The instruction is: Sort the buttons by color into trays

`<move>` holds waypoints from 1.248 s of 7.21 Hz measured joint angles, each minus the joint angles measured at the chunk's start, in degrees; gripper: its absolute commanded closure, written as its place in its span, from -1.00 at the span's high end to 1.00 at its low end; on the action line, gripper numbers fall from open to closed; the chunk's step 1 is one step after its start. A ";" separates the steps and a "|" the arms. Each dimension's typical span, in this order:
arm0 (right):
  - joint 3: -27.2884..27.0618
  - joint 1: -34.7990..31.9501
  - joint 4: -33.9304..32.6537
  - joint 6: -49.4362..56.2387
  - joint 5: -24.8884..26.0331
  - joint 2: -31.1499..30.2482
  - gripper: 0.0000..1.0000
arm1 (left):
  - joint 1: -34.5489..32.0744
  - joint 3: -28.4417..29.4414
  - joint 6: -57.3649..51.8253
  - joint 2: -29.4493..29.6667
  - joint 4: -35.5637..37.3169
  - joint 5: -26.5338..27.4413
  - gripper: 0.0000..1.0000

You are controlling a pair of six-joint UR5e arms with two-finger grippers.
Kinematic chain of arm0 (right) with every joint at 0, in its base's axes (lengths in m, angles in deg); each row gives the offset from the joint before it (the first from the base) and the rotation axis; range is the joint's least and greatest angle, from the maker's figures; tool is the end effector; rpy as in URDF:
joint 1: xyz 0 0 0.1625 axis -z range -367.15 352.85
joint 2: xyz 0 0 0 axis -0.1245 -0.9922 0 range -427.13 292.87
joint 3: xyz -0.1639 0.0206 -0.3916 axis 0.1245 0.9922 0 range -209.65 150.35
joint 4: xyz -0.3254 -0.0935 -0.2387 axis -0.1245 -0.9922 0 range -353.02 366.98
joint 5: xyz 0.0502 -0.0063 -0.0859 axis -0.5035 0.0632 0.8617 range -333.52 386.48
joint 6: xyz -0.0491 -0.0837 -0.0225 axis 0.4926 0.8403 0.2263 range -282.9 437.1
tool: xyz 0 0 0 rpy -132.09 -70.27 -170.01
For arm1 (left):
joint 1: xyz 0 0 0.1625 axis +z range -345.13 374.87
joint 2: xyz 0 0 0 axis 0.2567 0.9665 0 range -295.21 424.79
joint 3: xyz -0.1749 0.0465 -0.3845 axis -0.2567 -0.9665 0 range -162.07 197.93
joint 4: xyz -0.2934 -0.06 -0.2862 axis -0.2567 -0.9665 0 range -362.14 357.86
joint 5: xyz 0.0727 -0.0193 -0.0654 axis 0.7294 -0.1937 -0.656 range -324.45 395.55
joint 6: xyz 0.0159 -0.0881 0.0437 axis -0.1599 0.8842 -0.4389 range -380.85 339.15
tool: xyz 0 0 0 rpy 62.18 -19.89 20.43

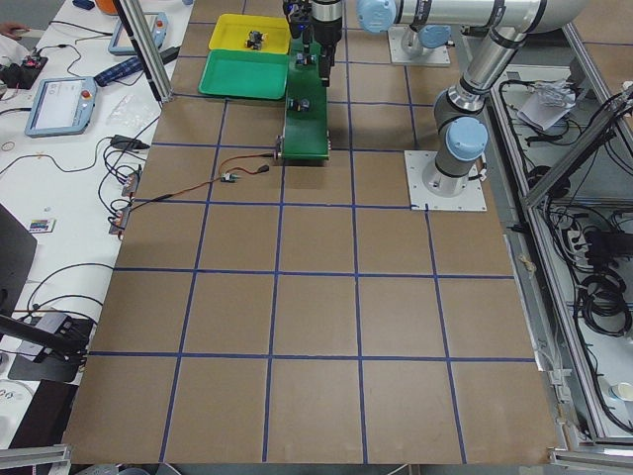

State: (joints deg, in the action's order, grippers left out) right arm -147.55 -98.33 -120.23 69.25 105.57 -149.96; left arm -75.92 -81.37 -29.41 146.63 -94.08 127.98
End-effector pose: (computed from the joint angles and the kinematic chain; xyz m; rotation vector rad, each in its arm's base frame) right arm 0.1619 -0.4740 0.2648 0.1665 2.9440 -0.0330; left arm -0.1349 -0.4241 0.4706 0.2545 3.0914 0.0875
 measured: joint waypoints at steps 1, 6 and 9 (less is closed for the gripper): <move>-0.06 -0.16 -0.11 -0.19 0.02 -0.03 1.00 | 0.00 -0.10 0.02 -0.06 0.24 0.01 1.00; -0.12 -1.39 -1.48 0.08 4.58 1.39 0.65 | 0.00 0.35 0.26 -0.73 0.37 0.36 1.00; -0.07 -1.49 -2.62 0.35 6.25 2.88 -0.71 | -0.07 0.86 0.90 -1.35 0.01 0.56 1.00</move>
State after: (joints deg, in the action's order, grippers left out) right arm -147.61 -99.81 -122.85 69.60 111.82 -147.08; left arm -75.99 -80.51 -28.52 145.28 -94.07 128.55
